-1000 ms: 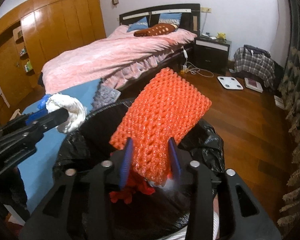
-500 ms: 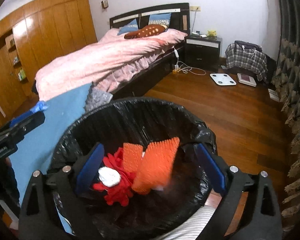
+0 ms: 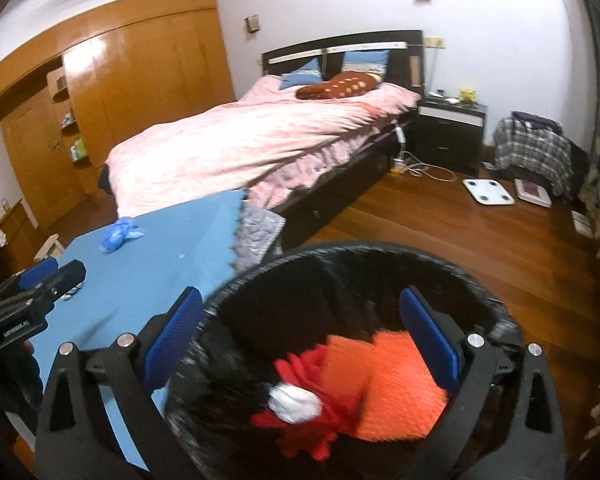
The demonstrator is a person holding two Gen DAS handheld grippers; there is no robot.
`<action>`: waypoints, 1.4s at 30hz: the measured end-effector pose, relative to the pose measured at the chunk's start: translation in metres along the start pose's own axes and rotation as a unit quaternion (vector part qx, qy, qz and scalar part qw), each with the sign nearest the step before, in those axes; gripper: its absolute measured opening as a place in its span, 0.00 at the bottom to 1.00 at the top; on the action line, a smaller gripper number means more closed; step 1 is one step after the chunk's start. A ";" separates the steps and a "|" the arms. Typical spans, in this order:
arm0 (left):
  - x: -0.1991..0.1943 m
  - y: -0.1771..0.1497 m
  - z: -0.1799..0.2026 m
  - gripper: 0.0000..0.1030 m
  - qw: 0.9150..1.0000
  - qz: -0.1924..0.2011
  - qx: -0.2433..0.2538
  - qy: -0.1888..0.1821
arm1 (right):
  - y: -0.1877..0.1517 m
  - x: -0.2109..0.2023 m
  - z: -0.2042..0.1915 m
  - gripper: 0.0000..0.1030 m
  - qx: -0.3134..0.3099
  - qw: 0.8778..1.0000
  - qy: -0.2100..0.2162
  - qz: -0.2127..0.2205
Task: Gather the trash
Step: 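Withdraw both open tools from the bin toward the blue surface, then reach the left tool to the pink cloth and close on it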
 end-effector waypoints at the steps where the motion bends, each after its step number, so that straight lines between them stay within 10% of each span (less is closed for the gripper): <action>1: 0.000 0.002 -0.012 0.91 1.000 0.003 -0.004 0.012 | 0.005 0.006 -0.010 0.93 -0.006 1.000 0.007 0.002; 16: 0.039 0.013 -0.190 0.90 0.980 0.011 -0.077 0.181 | 0.053 0.093 -0.145 0.93 -0.085 0.992 0.090 0.001; 26: 0.071 0.001 -0.238 0.78 0.979 -0.036 -0.110 0.170 | 0.068 0.148 -0.211 0.93 -0.127 0.985 0.115 -0.022; 36: 0.096 -0.010 -0.247 0.37 0.978 -0.083 -0.119 0.152 | 0.080 0.184 -0.235 0.93 -0.142 0.982 0.124 -0.035; 42: 0.092 -0.003 -0.252 0.32 0.978 -0.067 -0.132 0.146 | 0.083 0.201 -0.252 0.93 -0.153 0.979 0.129 -0.042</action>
Point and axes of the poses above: each gripper's, at about its wrist camera, not at the fingertips, and x roughly the way its jaws point, z to its right, y to its top, the point moved 3 cm from there along x, roughly the way its jaws point, and after that the axes turned 10 degrees about -x, right-handed, at the moved point
